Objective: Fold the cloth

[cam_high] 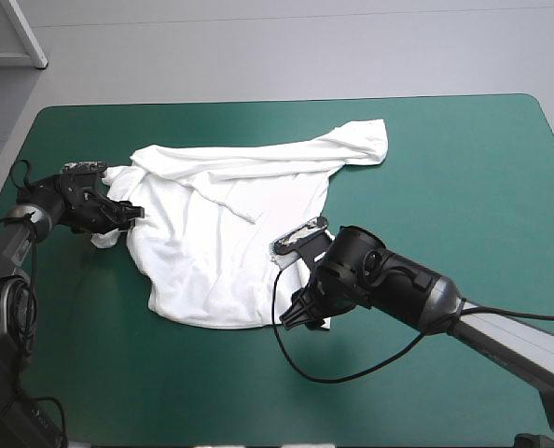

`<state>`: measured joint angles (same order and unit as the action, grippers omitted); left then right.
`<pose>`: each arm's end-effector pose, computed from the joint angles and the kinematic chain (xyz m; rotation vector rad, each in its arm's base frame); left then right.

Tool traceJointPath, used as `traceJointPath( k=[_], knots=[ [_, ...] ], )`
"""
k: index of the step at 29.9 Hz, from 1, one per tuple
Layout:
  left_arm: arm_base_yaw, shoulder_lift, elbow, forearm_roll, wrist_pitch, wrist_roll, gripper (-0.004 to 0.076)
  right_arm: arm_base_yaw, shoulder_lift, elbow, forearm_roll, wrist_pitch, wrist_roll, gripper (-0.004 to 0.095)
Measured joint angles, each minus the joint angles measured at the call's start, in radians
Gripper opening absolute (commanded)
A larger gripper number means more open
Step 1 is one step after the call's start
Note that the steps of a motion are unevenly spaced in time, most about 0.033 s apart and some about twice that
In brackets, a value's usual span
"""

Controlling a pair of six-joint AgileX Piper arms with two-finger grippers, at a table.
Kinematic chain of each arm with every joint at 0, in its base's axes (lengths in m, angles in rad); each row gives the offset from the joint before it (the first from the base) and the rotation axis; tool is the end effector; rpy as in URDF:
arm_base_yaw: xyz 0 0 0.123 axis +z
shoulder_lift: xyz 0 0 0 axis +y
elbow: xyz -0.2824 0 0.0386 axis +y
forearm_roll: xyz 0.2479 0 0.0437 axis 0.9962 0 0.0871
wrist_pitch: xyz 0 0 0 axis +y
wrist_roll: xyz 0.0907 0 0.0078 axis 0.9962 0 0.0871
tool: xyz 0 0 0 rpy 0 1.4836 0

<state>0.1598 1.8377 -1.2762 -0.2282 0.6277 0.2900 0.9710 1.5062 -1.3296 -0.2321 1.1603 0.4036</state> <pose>0.3835 0.0495 0.2102 -0.0303 2.6465 -0.0896 0.1857 0.2375 0.3226 -0.8468 2.6174 0.0393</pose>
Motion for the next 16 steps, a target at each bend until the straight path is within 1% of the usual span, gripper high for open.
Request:
traceJointPath(
  k=[4,5,6,7,12,16],
  knots=[
    [0.0,0.002,-0.001,-0.009,-0.001,0.004,0.0169,0.028,0.002,0.012,0.03,-0.047,-0.013,0.0633],
    [0.0,0.003,-0.001,-0.013,0.001,0.006,0.0089,0.034,0.006,0.011,0.043,-0.057,-0.026,0.0633],
    [0.0,0.004,-0.002,-0.02,0.003,0.007,0.0051,0.035,0.012,0.011,0.055,-0.065,-0.036,0.0633],
    [0.0,0.005,-0.003,-0.026,0.006,0.011,-0.0006,0.04,0.021,0.011,0.064,-0.074,-0.05,0.0633],
    [0.0,0.011,-0.007,-0.048,0.017,0.038,-0.001,0.049,0.12,0.011,0.067,-0.105,-0.09,0.0633],
    [0.0,0.011,-0.008,-0.048,0.02,0.044,-0.001,0.05,0.226,0.011,0.008,-0.147,-0.093,0.0634]
  ],
)
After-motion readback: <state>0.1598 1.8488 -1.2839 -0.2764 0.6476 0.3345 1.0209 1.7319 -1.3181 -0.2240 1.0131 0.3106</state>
